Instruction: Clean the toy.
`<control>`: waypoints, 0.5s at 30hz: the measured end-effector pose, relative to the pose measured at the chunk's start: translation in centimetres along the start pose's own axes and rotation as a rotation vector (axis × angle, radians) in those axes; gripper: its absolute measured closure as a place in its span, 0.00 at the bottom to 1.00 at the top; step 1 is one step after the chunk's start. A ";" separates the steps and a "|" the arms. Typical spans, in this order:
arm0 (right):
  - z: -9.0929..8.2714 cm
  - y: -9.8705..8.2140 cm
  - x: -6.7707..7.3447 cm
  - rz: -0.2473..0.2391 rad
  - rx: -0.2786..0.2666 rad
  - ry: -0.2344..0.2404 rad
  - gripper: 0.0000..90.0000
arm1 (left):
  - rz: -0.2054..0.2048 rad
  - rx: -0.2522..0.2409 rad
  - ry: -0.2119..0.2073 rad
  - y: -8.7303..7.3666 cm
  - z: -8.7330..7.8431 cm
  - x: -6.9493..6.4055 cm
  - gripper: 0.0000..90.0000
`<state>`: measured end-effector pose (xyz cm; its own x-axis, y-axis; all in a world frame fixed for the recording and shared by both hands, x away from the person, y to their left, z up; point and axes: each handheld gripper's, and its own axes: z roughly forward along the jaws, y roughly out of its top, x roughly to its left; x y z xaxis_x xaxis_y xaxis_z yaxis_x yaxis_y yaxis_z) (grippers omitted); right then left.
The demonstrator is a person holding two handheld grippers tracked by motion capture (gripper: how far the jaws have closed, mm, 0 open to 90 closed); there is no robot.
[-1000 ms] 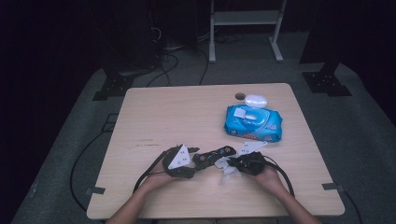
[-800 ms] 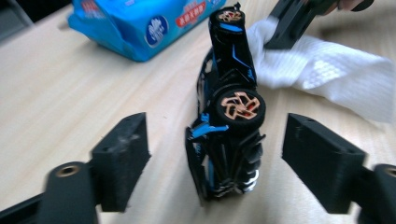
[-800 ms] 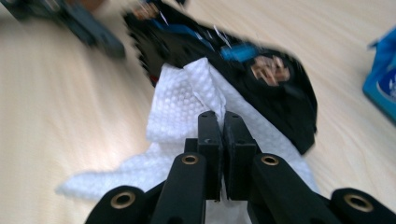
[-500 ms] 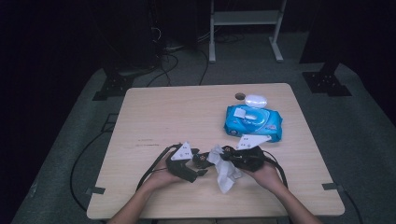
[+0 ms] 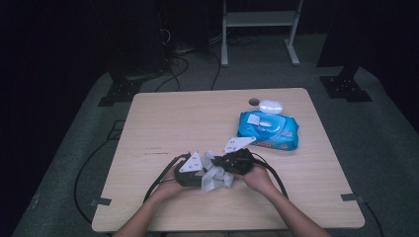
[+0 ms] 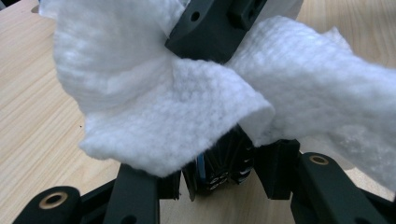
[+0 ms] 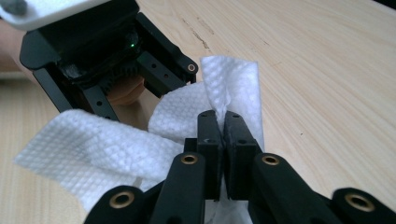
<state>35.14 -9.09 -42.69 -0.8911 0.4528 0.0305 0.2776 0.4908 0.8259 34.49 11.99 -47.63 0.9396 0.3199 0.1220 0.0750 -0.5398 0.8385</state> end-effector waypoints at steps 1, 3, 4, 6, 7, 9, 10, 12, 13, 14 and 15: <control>-0.1 0.0 0.0 0.001 0.003 -0.013 0.86 | -0.002 -0.001 0.001 0.0 0.0 0.0 0.63; -0.6 0.0 -0.2 0.009 0.002 -0.014 0.82 | 0.002 0.001 0.003 0.0 0.0 0.0 0.63; -1.0 0.0 -0.3 0.009 -0.010 -0.014 0.80 | 0.000 0.000 -0.002 0.0 -0.1 0.0 0.63; -1.9 0.0 -0.4 0.000 -0.032 -0.049 0.74 | -0.002 -0.002 -0.005 0.0 -0.1 -0.1 0.63; -2.3 -0.1 -0.5 -0.006 -0.043 -0.058 0.72 | -0.002 -0.003 -0.005 0.0 -0.1 -0.1 0.63; -3.0 -0.2 -0.4 -0.016 -0.059 -0.075 0.69 | -0.004 -0.004 -0.005 0.0 -0.1 -0.1 0.63; -3.2 -0.3 -0.2 -0.024 -0.063 -0.087 0.67 | -0.003 -0.004 -0.006 0.1 -0.1 0.0 0.63; -3.5 -0.5 0.1 -0.050 -0.075 -0.077 0.66 | -0.006 -0.005 -0.005 0.0 -0.1 -0.1 0.63; -3.4 -0.6 0.4 -0.065 -0.078 -0.063 0.66 | -0.008 -0.006 -0.005 0.0 0.0 0.0 0.63; -3.1 -0.8 0.8 -0.088 -0.069 -0.049 0.66 | -0.008 -0.006 -0.006 0.0 0.0 0.0 0.63; -2.9 -0.8 1.0 -0.098 -0.060 -0.047 0.66 | -0.007 -0.005 -0.005 0.0 0.0 0.0 0.63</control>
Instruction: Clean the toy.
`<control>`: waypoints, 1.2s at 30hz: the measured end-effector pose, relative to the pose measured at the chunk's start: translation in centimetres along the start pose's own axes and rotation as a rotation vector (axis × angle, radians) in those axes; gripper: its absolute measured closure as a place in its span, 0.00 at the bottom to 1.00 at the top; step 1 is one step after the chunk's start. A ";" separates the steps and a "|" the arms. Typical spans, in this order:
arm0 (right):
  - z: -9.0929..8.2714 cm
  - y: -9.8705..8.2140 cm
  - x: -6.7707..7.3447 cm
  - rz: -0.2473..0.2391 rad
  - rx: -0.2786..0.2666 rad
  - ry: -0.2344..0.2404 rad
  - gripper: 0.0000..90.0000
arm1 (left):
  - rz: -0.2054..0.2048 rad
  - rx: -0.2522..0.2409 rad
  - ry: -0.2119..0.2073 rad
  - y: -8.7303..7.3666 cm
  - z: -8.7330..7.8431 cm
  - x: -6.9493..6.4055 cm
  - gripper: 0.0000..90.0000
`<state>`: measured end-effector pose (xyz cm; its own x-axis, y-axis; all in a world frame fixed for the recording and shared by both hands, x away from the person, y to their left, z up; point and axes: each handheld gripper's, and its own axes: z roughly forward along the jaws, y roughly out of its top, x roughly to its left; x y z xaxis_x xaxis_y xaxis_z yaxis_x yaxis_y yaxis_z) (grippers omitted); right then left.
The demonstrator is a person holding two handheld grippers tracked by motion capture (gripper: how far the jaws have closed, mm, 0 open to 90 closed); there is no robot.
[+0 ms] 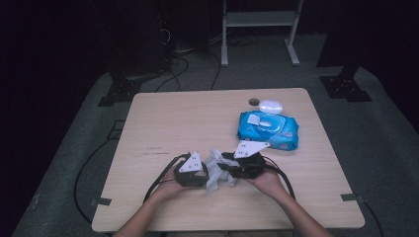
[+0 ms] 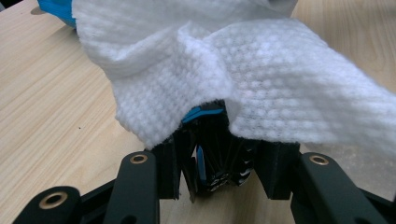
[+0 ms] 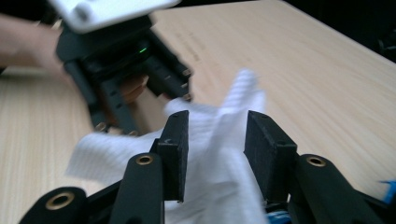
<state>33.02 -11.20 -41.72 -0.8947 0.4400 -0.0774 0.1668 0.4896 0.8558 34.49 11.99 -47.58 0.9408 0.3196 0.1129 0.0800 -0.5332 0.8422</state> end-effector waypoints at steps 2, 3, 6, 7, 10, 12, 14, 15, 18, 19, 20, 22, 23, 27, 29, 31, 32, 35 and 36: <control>0.6 -0.1 0.3 -0.017 0.018 -0.001 0.69 | -0.001 -0.001 0.000 0.0 0.0 0.0 0.63; 1.1 -0.1 0.4 -0.026 0.027 -0.010 0.73 | -0.002 0.000 0.001 0.0 0.0 0.0 0.63; 1.9 -0.3 0.1 0.000 0.042 -0.005 0.84 | 0.000 0.000 0.000 0.0 0.0 0.0 0.63; 2.0 -0.5 -0.1 0.025 0.027 0.010 0.90 | -0.001 0.000 -0.001 0.0 0.0 0.0 0.63; 1.6 -0.7 -0.8 0.064 0.025 0.032 0.96 | 0.003 -0.001 0.000 0.0 0.0 0.0 0.64; 1.2 -1.0 -1.3 0.080 0.030 0.020 0.97 | 0.007 0.000 0.002 0.1 0.0 0.0 0.64; 0.7 -1.2 -1.8 0.107 0.039 -0.008 0.97 | 0.004 -0.001 0.001 0.1 0.0 0.0 0.64; 0.7 -1.2 -1.8 0.111 0.038 -0.014 0.97 | 0.005 -0.002 0.003 0.1 0.0 0.0 0.64; 1.1 -0.9 -1.3 0.114 0.025 -0.001 0.97 | 0.003 0.000 0.002 0.1 0.1 0.0 0.64; 1.6 -0.6 -0.8 0.114 0.018 0.013 0.97 | 0.002 -0.001 0.002 0.1 0.1 0.0 0.64; 2.0 -0.4 -0.5 0.107 0.015 0.024 0.97 | -0.003 0.000 0.002 0.1 0.1 -0.1 0.64; 2.6 -0.2 -0.1 0.093 0.014 0.031 0.97 | -0.006 0.002 0.001 0.1 0.0 0.0 0.64; 2.7 -0.1 0.0 0.084 0.015 0.024 0.97 | -0.005 -0.001 0.000 0.0 0.0 0.1 0.64; 1.4 -0.7 -0.9 0.078 0.039 -0.026 0.97 | -0.002 -0.003 0.002 0.0 0.0 0.0 0.64; 0.0 -1.5 -1.8 0.089 0.049 -0.074 0.97 | 0.000 -0.003 0.000 0.0 0.0 0.1 0.64; -1.0 -2.2 -2.6 0.113 0.040 -0.095 0.97 | -0.001 -0.004 -0.001 0.0 0.0 0.1 0.64; -1.4 -2.4 -2.9 0.125 0.048 -0.117 0.97 | -0.003 -0.002 -0.001 0.0 0.0 0.1 0.64; -1.9 -2.8 -3.3 0.151 0.045 -0.129 0.97 | -0.002 -0.003 -0.001 0.0 0.0 0.1 0.63; -1.7 -2.7 -3.1 0.141 0.047 -0.129 0.97 | -0.003 -0.003 -0.001 0.0 0.0 0.1 0.63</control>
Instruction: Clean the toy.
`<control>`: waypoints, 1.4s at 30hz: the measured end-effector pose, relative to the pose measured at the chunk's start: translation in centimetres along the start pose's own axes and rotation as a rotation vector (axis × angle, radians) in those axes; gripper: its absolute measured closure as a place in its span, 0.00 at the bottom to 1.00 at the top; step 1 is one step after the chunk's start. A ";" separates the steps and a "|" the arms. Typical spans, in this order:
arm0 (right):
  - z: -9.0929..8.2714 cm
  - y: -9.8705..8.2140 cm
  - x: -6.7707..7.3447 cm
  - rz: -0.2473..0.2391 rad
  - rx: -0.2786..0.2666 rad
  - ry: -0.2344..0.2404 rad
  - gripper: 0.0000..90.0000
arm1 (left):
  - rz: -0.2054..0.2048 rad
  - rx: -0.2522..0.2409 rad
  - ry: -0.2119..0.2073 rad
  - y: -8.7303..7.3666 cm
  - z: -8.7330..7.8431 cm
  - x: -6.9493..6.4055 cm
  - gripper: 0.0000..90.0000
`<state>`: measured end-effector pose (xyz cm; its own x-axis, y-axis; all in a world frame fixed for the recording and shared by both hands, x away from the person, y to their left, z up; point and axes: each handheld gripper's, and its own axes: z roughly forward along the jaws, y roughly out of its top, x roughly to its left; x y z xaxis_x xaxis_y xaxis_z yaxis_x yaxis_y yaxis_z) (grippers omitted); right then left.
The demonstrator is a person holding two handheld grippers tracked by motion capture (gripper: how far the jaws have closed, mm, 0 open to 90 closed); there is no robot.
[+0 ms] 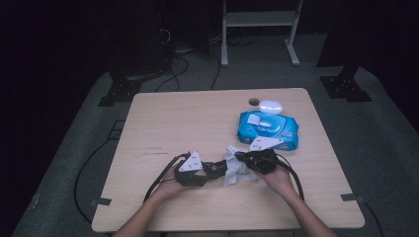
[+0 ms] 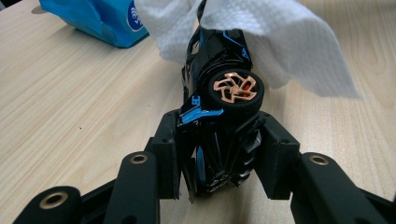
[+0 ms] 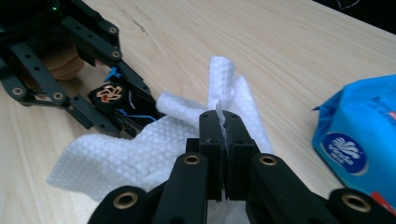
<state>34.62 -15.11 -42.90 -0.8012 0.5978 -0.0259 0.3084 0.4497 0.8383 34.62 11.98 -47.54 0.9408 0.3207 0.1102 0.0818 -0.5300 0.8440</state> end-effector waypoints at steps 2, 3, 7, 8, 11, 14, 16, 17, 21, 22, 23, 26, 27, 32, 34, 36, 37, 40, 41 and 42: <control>0.4 0.2 0.6 -0.004 -0.009 0.023 0.97 | 0.001 0.001 0.004 0.0 0.0 0.0 0.63; 0.8 0.4 1.1 -0.007 -0.012 0.039 0.97 | 0.002 0.002 0.009 0.0 0.0 0.0 0.63; 1.4 0.6 1.4 -0.001 -0.030 0.083 0.97 | -0.010 -0.004 0.010 -0.1 -0.3 0.2 0.63; 1.3 0.5 1.3 -0.001 -0.028 0.077 0.97 | -0.008 -0.003 0.011 -0.1 -0.3 0.2 0.63; 0.6 0.2 0.6 -0.004 -0.025 0.032 0.97 | -0.005 -0.002 0.012 -0.1 -0.3 0.2 0.63; -0.3 -0.6 -0.4 0.028 -0.033 0.007 0.97 | -0.003 -0.002 0.012 -0.1 -0.3 0.1 0.63; -0.6 -0.8 -0.6 0.038 -0.036 -0.004 0.97 | -0.001 0.001 0.013 0.0 -0.2 0.1 0.63; -0.6 -0.7 -0.5 0.037 -0.033 -0.006 0.97 | 0.000 0.000 0.014 0.0 -0.2 0.1 0.63; 0.4 0.2 0.9 0.032 -0.055 0.059 0.97 | 0.002 0.001 0.015 0.0 -0.1 0.1 0.63; 0.7 0.4 1.3 0.023 -0.055 0.077 0.97 | 0.003 0.001 0.015 0.0 -0.1 0.1 0.63; 1.3 0.6 1.8 -0.018 -0.035 0.069 0.97 | 0.003 0.001 0.015 0.0 -0.1 0.1 0.63; 1.3 0.4 1.4 -0.011 -0.035 0.067 0.97 | 0.003 0.002 0.013 0.0 -0.2 0.1 0.63; 1.1 0.2 1.0 0.006 -0.038 0.058 0.97 | 0.002 0.001 0.013 0.0 -0.2 0.2 0.63; -0.6 -0.8 -0.8 0.052 -0.041 0.008 0.97 | 0.008 0.002 0.013 0.1 -0.1 0.1 0.63; -1.0 -0.8 -0.8 0.047 -0.038 -0.009 0.97 | 0.007 0.003 0.013 0.1 -0.1 0.1 0.63; -1.2 -0.6 -0.7 0.053 -0.051 -0.002 0.97 | 0.005 0.001 0.010 0.0 -0.1 0.1 0.63; -1.1 -0.4 -0.5 0.053 -0.061 0.006 0.97 | 0.006 0.001 0.011 0.0 -0.1 0.1 0.63; -0.4 0.0 0.1 0.038 -0.068 0.033 0.97 | 0.007 0.004 0.012 0.1 -0.1 0.1 0.63; -0.1 0.0 0.1 0.030 -0.062 0.034 0.97 | 0.008 0.004 0.012 0.1 -0.1 0.1 0.63; 0.0 -0.1 0.1 0.029 -0.053 0.033 0.97 | 0.007 0.004 0.012 0.1 -0.1 0.1 0.63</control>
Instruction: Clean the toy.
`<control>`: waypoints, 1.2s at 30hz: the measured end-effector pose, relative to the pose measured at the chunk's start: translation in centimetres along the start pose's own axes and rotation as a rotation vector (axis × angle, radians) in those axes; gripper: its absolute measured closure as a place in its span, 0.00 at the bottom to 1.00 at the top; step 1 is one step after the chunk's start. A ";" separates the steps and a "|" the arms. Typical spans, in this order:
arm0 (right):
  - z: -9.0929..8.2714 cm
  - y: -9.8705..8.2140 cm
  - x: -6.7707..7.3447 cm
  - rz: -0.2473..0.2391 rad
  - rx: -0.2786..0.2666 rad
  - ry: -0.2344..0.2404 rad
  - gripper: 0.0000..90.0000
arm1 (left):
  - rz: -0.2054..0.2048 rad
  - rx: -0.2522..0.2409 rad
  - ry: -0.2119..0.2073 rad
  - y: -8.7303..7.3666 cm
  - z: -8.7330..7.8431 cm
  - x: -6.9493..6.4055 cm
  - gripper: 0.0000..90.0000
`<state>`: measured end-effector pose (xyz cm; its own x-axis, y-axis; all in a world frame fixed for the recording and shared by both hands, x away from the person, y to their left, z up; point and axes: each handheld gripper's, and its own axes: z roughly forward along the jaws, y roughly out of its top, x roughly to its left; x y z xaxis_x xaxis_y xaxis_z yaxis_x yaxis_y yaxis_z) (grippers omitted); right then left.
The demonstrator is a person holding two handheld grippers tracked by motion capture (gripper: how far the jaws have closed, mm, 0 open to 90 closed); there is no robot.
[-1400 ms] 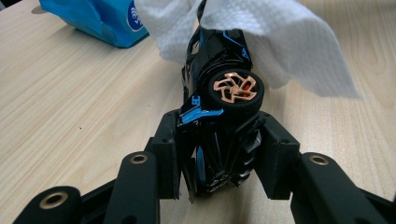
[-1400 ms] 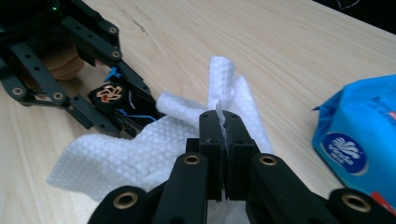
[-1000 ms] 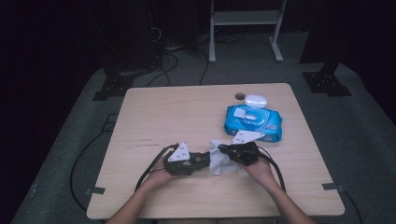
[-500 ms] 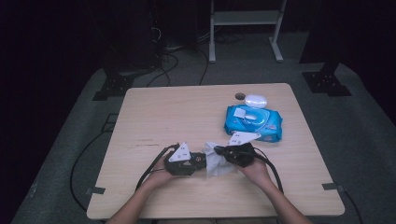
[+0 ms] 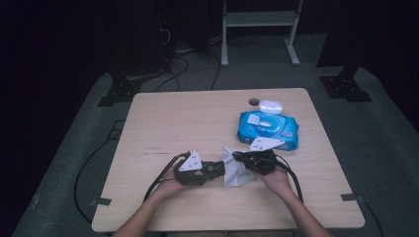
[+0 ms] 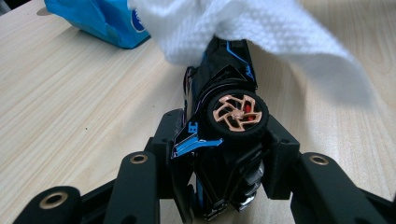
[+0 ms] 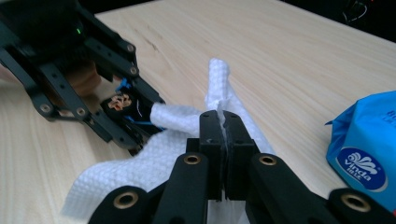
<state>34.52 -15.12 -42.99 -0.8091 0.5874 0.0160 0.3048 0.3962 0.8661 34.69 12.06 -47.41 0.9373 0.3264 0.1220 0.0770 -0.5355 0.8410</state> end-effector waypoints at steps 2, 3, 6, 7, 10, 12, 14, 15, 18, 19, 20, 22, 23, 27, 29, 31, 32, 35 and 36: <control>-0.1 -0.5 -0.7 0.018 0.011 -0.011 0.97 | -0.001 -0.001 -0.002 0.0 0.0 0.0 0.63; -0.4 -0.7 -1.1 0.038 0.001 -0.009 0.97 | -0.001 -0.001 -0.003 0.0 0.0 0.0 0.63; -1.3 -1.0 -1.9 0.066 0.000 -0.038 0.97 | -0.001 -0.003 -0.004 0.0 0.0 0.1 0.63; -1.4 -1.0 -2.1 0.085 -0.012 -0.018 0.97 | -0.003 -0.001 -0.005 0.0 0.0 0.1 0.63; -1.6 -0.8 -1.7 0.083 -0.040 0.023 0.97 | -0.004 0.002 -0.005 0.0 0.0 0.1 0.63; -1.2 -0.5 -1.2 0.060 -0.036 0.041 0.97 | -0.003 0.001 -0.005 0.1 -0.1 0.1 0.63; -1.0 -0.5 -1.1 0.049 -0.030 0.039 0.97 | -0.005 0.000 -0.006 0.1 -0.1 0.1 0.63; -0.8 -0.6 -1.0 0.040 -0.012 0.034 0.97 | -0.005 -0.001 -0.006 0.1 -0.1 0.1 0.63; -0.8 -0.4 -0.8 0.043 -0.003 0.030 0.97 | -0.004 -0.002 -0.009 0.1 -0.1 0.1 0.63; -1.0 0.0 -0.5 0.035 -0.022 0.034 0.97 | -0.004 -0.002 -0.008 0.1 -0.1 0.1 0.63; -1.1 0.3 -0.3 0.028 -0.034 0.043 0.97 | -0.005 -0.002 -0.008 0.1 -0.1 0.1 0.63; -1.1 1.4 0.7 -0.001 -0.051 0.060 0.97 | -0.004 -0.001 -0.007 0.1 -0.1 0.1 0.63; -0.9 2.0 1.3 -0.015 -0.059 0.079 0.97 | -0.004 -0.001 -0.006 0.1 -0.1 0.1 0.63; 1.3 3.3 3.3 -0.062 -0.033 0.133 0.97 | -0.005 0.001 -0.004 0.1 -0.1 0.0 0.63; 2.4 3.4 3.8 -0.069 -0.008 0.146 0.97 | -0.002 0.001 -0.002 0.1 -0.1 0.0 0.63; 3.0 3.4 3.9 -0.078 0.009 0.149 0.97 | -0.002 0.001 -0.003 0.1 -0.1 0.0 0.64; 3.6 3.2 3.9 -0.084 0.030 0.142 0.97 | -0.003 0.001 -0.005 0.1 -0.1 0.1 0.63; 3.9 2.5 3.5 -0.096 0.063 0.111 0.97 | 0.000 0.001 -0.005 0.1 -0.1 0.1 0.64; 3.7 2.2 3.1 -0.085 0.056 0.110 0.97 | 0.001 0.000 -0.006 0.1 -0.1 0.1 0.64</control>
<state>34.51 -9.80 -42.84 -0.8825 0.4703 0.0007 0.2576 0.4821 0.8374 34.77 12.13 -47.26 0.9394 0.3213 0.1195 0.0762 -0.5357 0.8409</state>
